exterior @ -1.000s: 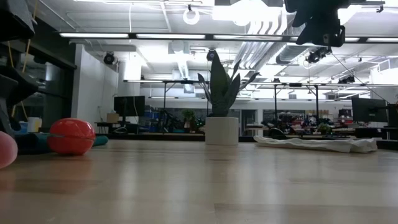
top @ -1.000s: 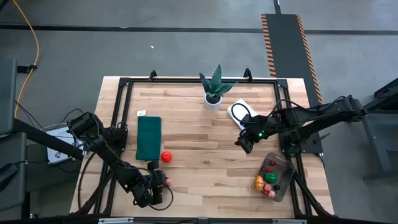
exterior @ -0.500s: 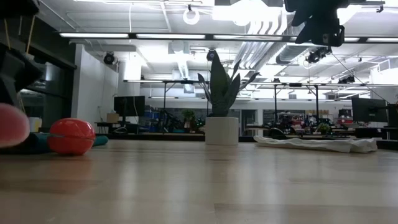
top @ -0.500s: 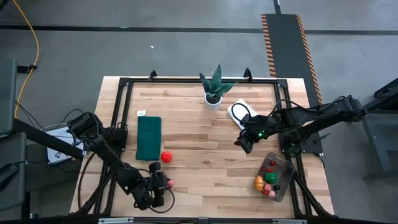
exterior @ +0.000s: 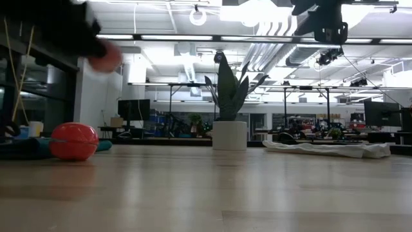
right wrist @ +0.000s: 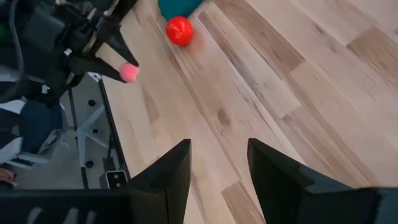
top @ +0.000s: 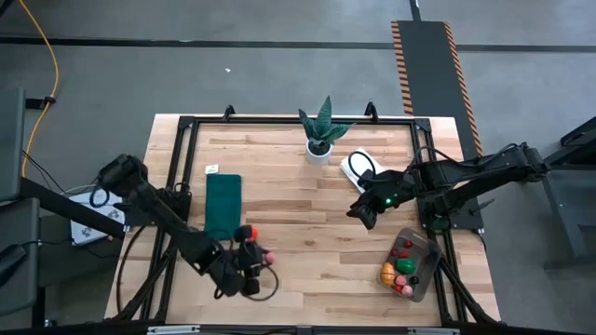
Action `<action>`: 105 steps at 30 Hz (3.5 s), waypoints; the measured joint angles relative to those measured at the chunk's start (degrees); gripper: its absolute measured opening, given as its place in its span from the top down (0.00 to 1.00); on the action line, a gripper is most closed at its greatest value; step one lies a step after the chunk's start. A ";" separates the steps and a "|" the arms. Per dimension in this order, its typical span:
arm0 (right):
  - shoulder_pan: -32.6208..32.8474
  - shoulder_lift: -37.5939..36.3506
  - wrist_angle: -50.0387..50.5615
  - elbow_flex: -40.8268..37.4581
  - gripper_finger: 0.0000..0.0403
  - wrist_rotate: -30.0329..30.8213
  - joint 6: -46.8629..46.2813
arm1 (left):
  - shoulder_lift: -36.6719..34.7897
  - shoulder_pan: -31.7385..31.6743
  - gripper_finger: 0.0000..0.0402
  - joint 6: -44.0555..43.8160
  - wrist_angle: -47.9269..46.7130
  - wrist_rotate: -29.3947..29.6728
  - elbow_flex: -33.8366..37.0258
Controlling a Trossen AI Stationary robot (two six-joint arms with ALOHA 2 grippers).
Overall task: Pick and placing Produce into tupperware
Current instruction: Put the pink peach into the black bin
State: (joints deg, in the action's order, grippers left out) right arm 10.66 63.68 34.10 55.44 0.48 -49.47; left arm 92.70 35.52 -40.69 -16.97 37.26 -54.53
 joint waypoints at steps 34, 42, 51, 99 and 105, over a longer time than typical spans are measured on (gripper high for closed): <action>-0.15 0.00 -13.08 0.00 0.63 6.29 2.45 | -27.01 -15.59 0.66 29.93 0.48 1.34 -0.49; -0.15 0.00 -17.82 0.00 0.63 10.85 1.62 | -28.96 -20.07 0.66 43.33 -0.06 0.59 -7.13; -0.15 0.00 -24.89 0.00 0.63 16.15 0.84 | -28.91 -27.75 0.66 53.61 -8.52 -4.27 -16.57; -11.82 0.13 -47.32 0.00 0.42 -2.40 -9.03 | -16.46 -37.01 0.66 62.50 15.74 -24.44 -18.18; -11.80 0.13 -47.41 0.00 0.40 -2.84 -8.89 | -14.33 -37.06 0.66 62.30 20.05 -24.66 -18.16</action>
State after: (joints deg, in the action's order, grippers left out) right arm -1.15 63.81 -13.31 55.44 -2.36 -58.37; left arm 78.36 -1.55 21.61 3.08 12.60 -72.69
